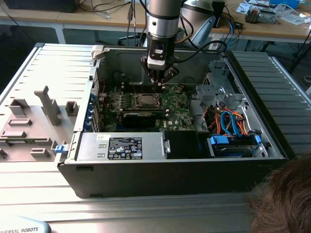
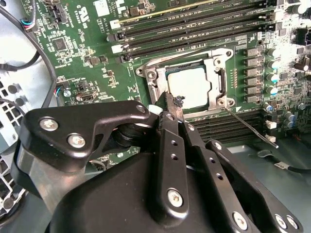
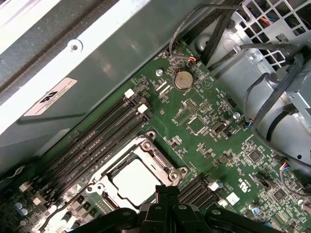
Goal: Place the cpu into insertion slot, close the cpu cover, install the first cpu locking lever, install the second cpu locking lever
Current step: 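Install the first cpu locking lever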
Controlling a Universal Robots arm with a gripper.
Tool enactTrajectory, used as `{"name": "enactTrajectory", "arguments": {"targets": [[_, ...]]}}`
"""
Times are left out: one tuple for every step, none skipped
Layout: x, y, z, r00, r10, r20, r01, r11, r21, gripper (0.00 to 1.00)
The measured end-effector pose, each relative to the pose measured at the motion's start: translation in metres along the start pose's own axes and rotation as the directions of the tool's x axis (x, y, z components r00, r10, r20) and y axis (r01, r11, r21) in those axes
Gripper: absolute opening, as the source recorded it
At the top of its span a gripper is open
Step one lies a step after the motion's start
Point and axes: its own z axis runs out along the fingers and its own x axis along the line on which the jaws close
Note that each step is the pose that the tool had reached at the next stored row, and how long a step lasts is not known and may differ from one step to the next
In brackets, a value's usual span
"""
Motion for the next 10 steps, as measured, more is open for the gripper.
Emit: {"name": "enactTrajectory", "arguments": {"targets": [[0.0000, 0.0000, 0.0000, 1.0000, -0.003, 0.0003, 0.003, 1.0000, -0.0001, 0.11], [0.0000, 0.0000, 0.0000, 1.0000, -0.006, 0.0004, 0.006, 1.0000, -0.0003, 0.11], [0.0000, 0.0000, 0.0000, 0.9999, -0.012, 0.0008, 0.012, 0.9999, -0.0006, 0.11], [0.0000, 0.0000, 0.0000, 0.9999, -0.016, 0.0011, 0.016, 0.9999, -0.0008, 0.11], [0.0000, 0.0000, 0.0000, 0.9998, -0.020, 0.0014, 0.020, 0.9998, -0.0010, 0.11], [0.0000, 0.0000, 0.0000, 0.9997, -0.026, 0.0018, 0.026, 0.9997, -0.0013, 0.11], [0.0000, 0.0000, 0.0000, 0.9996, -0.030, 0.0021, 0.030, 0.9996, -0.0015, 0.11], [0.0000, 0.0000, 0.0000, 0.9994, -0.034, 0.0024, 0.034, 0.9994, -0.0017, 0.11], [0.0000, 0.0000, 0.0000, 0.9993, -0.038, 0.0027, 0.038, 0.9993, -0.0019, 0.11], [0.0000, 0.0000, 0.0000, 0.9992, -0.040, 0.0028, 0.040, 0.9992, -0.0020, 0.11]]}}
